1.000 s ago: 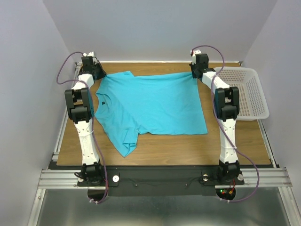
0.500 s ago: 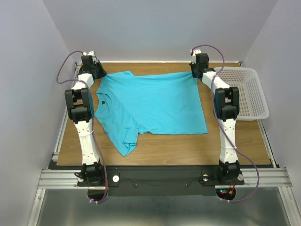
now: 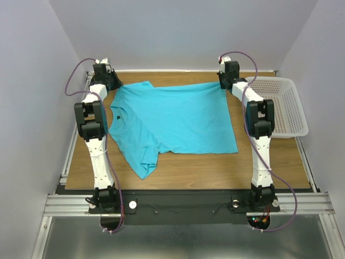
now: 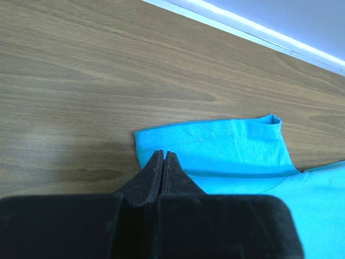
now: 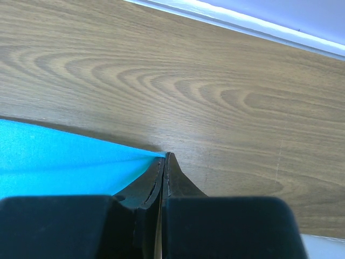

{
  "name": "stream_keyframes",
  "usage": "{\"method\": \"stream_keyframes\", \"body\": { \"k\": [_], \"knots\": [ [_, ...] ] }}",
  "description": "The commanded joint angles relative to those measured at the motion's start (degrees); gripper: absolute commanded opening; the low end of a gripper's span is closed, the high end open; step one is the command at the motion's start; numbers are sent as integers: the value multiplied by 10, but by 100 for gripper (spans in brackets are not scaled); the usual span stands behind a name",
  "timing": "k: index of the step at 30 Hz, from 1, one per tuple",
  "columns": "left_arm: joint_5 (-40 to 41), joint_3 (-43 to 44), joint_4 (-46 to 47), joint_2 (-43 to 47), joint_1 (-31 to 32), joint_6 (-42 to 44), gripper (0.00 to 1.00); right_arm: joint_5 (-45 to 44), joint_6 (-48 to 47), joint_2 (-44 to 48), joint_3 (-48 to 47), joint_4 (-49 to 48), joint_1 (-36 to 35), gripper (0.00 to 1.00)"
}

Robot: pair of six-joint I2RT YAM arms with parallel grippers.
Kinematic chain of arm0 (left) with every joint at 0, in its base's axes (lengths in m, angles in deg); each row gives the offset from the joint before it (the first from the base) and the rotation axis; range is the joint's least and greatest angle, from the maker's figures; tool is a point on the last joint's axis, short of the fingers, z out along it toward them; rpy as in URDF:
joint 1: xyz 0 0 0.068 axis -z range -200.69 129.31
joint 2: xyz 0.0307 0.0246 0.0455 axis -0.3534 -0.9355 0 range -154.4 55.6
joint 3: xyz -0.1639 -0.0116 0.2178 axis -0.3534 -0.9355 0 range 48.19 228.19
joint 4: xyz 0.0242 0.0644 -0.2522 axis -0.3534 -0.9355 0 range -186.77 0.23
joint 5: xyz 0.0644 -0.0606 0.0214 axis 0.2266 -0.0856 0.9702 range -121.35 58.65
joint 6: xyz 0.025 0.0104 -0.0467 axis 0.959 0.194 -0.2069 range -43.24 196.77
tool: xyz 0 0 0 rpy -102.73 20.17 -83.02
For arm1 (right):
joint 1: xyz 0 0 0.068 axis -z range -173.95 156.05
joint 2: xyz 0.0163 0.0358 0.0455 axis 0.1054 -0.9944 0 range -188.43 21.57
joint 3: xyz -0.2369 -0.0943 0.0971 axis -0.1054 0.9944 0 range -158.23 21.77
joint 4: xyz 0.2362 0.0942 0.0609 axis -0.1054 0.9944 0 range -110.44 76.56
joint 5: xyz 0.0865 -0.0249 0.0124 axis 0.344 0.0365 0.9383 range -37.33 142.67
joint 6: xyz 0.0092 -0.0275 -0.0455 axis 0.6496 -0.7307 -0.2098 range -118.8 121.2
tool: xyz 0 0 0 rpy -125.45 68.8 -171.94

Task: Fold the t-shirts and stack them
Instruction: Flatten the tshirt out

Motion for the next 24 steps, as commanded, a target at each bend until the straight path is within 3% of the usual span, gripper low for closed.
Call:
{"method": "stream_keyframes", "body": {
  "k": [1,24],
  "knots": [
    [-1,18,14,15,-3,12,0,1,4,32,-10,-35,11,1],
    [-9,19,21,22,-3,14,0,127,-69,55,19,-35,27,1]
  ]
}}
